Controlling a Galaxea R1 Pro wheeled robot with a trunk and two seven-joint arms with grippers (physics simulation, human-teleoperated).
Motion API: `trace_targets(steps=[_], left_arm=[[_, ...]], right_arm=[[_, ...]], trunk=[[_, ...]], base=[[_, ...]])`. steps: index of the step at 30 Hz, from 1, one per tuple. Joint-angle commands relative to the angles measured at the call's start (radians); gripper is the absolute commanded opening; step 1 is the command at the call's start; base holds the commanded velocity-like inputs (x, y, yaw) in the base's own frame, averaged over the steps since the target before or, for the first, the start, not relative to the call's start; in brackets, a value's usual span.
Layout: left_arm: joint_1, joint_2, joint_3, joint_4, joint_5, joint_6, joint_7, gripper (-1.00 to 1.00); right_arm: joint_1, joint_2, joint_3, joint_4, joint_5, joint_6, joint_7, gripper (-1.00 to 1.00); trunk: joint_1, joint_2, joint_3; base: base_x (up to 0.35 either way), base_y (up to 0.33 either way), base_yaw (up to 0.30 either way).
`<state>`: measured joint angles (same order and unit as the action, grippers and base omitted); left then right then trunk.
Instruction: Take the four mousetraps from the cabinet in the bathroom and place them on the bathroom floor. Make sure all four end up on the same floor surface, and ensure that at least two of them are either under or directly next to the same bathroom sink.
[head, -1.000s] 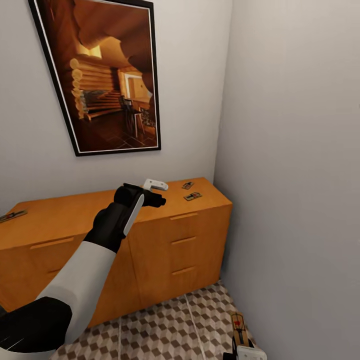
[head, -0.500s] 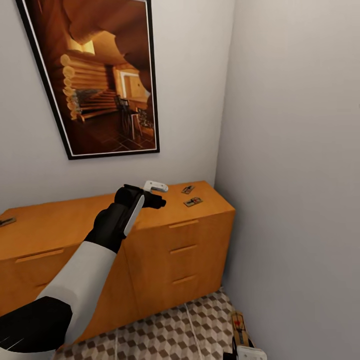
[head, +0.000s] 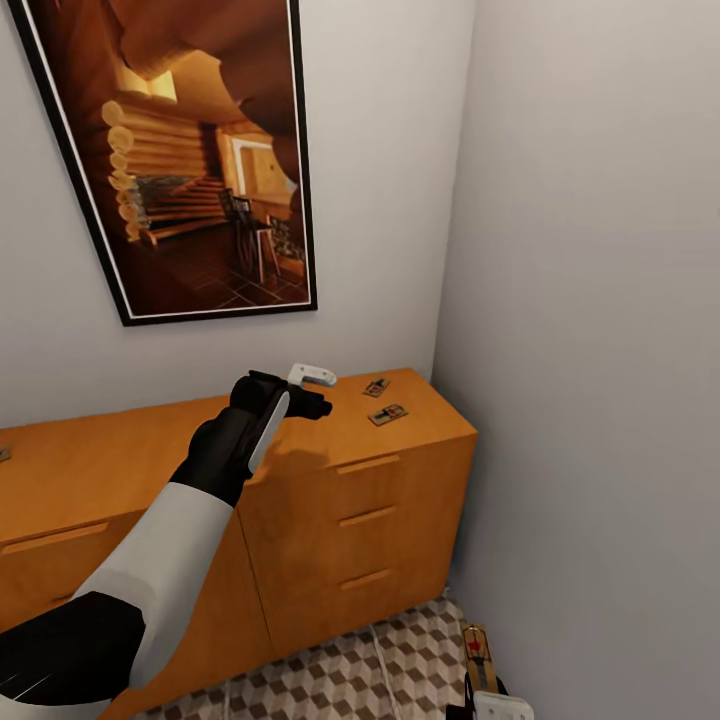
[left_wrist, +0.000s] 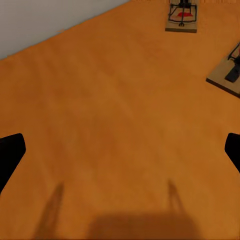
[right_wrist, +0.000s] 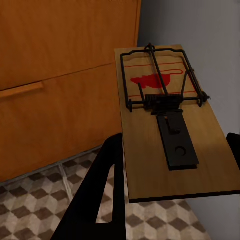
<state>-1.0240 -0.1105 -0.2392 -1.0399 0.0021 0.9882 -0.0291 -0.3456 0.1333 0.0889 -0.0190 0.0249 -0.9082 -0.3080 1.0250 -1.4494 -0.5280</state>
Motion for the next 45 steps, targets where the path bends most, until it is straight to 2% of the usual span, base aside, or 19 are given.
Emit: trace_targets(steps=[1, 17, 37, 45], left_arm=[[-0.001, 0.000, 0.000, -0.001, -0.001, 0.003, -0.003, 1.00], [-0.001, 0.000, 0.000, 0.006, -0.001, -0.005, -0.003, 1.00], [-0.001, 0.000, 0.000, 0.015, -0.001, -0.005, -0.003, 1.00], [-0.001, 0.000, 0.000, 0.026, -0.001, -0.006, -0.003, 1.00]], right_arm=[[-0.001, 0.000, 0.008, 0.001, 0.001, -0.001, -0.010, -1.00], [0.000, 0.000, 0.008, 0.001, 0.001, 0.000, -0.010, -1.00], [0.000, 0.001, 0.008, 0.001, 0.001, 0.000, -0.010, -1.00], [-0.001, 0.002, 0.008, 0.001, 0.001, 0.000, -0.011, -1.00]], trunk=[[0.000, -0.001, -0.001], [0.000, -0.001, -0.001], [0.000, -0.001, 0.009], [0.000, -0.001, 0.010]], base=[[0.023, 0.000, 0.000], [0.003, 0.000, -0.009], [0.000, 0.000, -0.154], [0.077, 0.054, -0.045]])
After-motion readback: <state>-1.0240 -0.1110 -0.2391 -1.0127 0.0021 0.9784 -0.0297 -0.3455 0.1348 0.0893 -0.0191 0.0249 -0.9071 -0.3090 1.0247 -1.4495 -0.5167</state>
